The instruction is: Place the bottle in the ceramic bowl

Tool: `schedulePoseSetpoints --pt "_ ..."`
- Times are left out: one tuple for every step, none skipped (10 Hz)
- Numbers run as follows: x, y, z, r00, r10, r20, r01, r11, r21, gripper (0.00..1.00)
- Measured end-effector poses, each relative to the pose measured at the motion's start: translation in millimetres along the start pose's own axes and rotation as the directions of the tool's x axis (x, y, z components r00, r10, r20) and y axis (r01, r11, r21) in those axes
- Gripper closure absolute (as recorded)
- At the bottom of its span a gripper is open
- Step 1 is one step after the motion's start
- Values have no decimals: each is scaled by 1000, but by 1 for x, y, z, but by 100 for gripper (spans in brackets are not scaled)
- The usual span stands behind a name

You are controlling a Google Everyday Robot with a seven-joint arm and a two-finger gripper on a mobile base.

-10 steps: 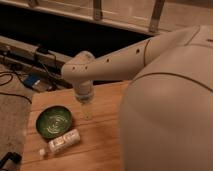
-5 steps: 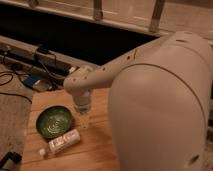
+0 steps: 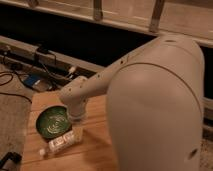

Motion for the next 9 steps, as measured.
schedulePoseSetpoints --pt "2 1 0 1000 1 -6 -1 1000 -4 20" --pt "3 1 0 1000 3 -6 -3 1000 -4 20" --pt "4 0 0 1000 6 -6 -6 1000 -2 20" --pt "2 0 -2 1000 -4 -2 4 1000 0 20" --pt "3 -1 -4 1000 -26 -17 26 1000 4 20" --pt "-6 -4 -2 997 -76 -33 77 997 1 20" --pt "-18 -9 2 993 -112 -35 112 994 0 20" --pt "-20 -10 3 992 -120 -39 120 993 0 20" --pt "-18 -9 4 991 -125 -45 125 992 -4 20"
